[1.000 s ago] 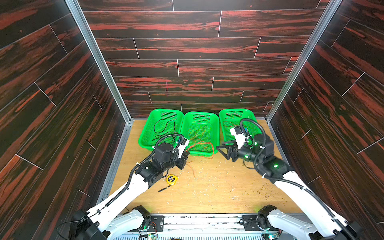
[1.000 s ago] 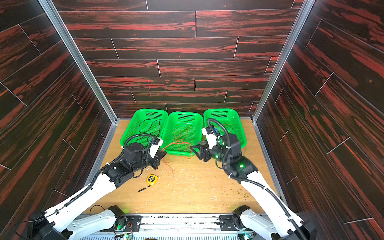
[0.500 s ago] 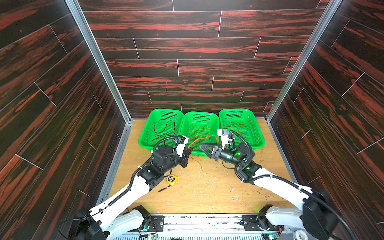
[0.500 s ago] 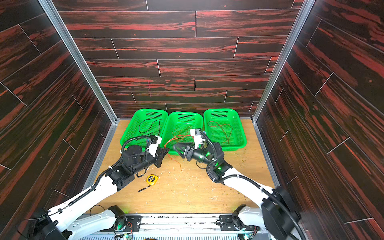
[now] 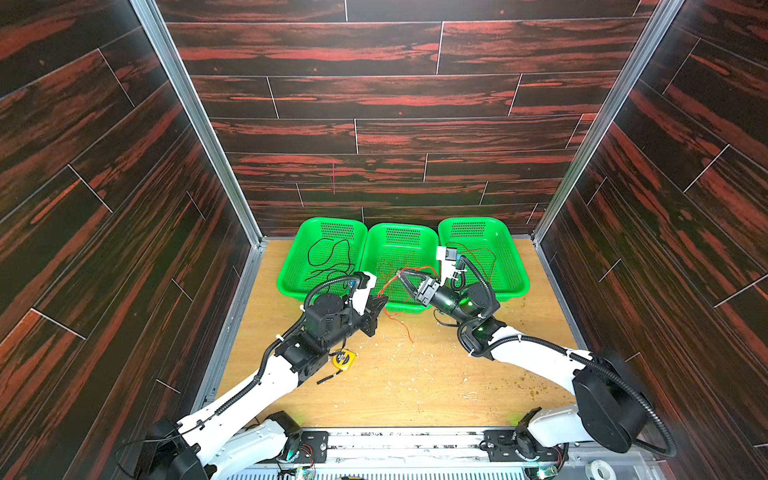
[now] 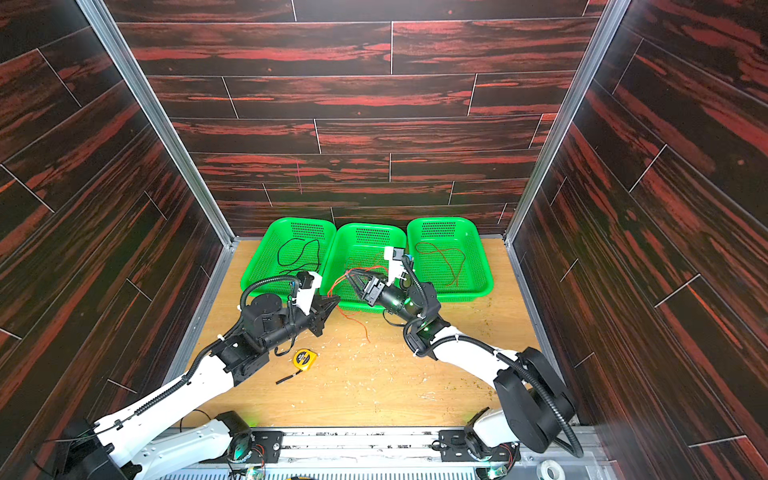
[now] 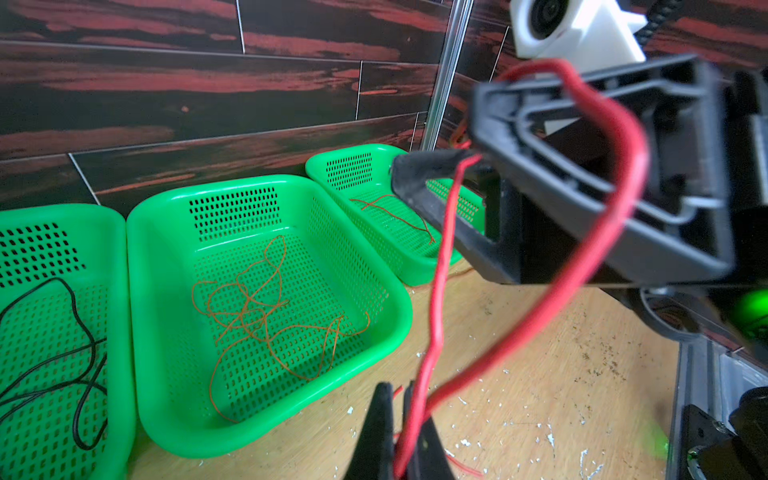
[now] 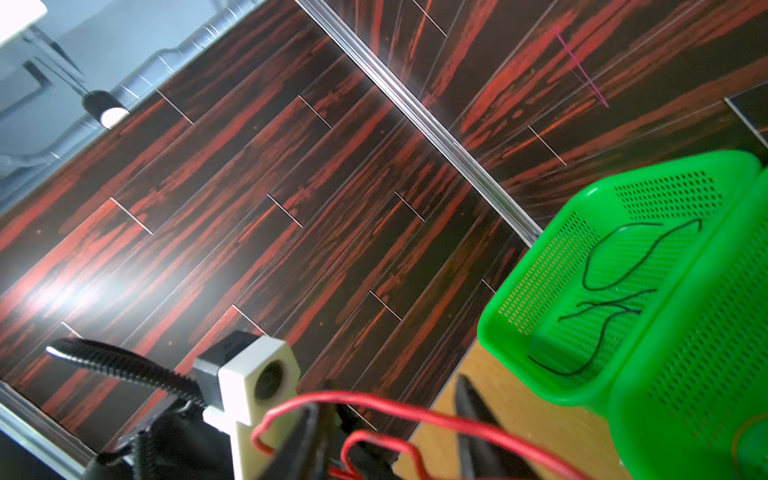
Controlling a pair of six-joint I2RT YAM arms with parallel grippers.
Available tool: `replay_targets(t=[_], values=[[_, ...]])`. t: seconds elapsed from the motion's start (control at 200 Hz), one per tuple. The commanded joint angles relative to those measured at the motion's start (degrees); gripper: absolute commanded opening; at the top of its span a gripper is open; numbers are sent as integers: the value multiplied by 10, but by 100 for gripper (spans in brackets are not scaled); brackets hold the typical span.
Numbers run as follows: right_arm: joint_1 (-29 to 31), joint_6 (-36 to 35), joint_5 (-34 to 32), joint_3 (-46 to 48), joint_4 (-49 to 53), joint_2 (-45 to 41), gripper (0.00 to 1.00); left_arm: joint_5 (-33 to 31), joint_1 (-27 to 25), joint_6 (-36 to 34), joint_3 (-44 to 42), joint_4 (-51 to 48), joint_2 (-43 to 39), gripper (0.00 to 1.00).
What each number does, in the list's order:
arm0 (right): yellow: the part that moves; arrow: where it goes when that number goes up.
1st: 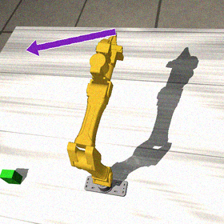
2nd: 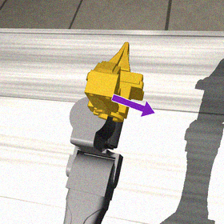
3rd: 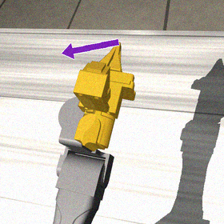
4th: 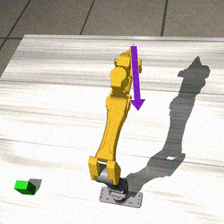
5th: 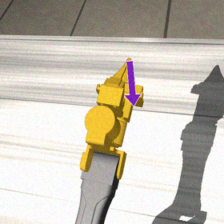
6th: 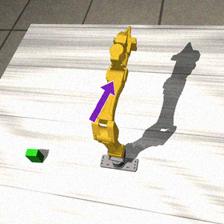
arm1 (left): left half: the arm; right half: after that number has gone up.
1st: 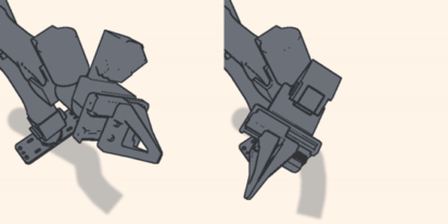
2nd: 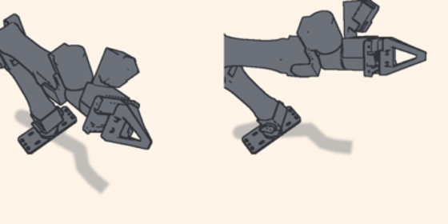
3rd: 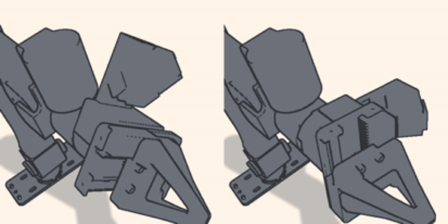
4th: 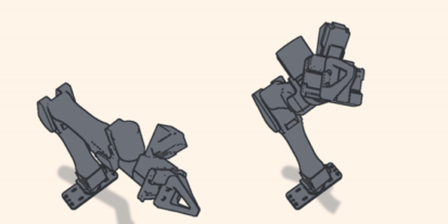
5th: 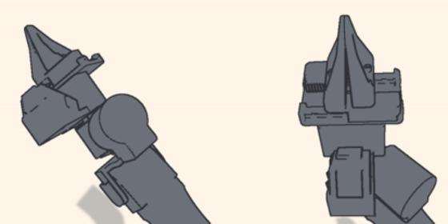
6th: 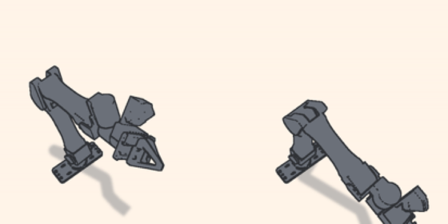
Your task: Untangle the cables
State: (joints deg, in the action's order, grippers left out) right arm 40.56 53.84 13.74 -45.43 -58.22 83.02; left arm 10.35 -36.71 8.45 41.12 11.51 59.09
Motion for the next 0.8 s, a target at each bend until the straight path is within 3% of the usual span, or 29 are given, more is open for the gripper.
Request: replay_targets(t=[0.0, 0.235, 0.351, 0.401, 0.581, 0.797], values=[[2, 21, -3, -24, -39, 22, 36, 7, -6, -2, -10, 12, -9, 0], [-2, 43, -11, -11, -78, 35, 8, 9, -12, -12, -14, 8, -10, 0], [-3, 22, -12, -14, -56, 26, 0, 5, -13, -19, -10, -11, -6, 0], [-3, 8, -16, -15, -38, 19, 0, -3, -13, -21, -10, -16, -8, 23], [-4, -69, -39, -54, 162, -5, 0, -39, -14, -32, 18, -66, -33, 59], [0, -155, -51, -89, 292, -14, 0, -73, -15, -57, 55, -87, -39, 63]])
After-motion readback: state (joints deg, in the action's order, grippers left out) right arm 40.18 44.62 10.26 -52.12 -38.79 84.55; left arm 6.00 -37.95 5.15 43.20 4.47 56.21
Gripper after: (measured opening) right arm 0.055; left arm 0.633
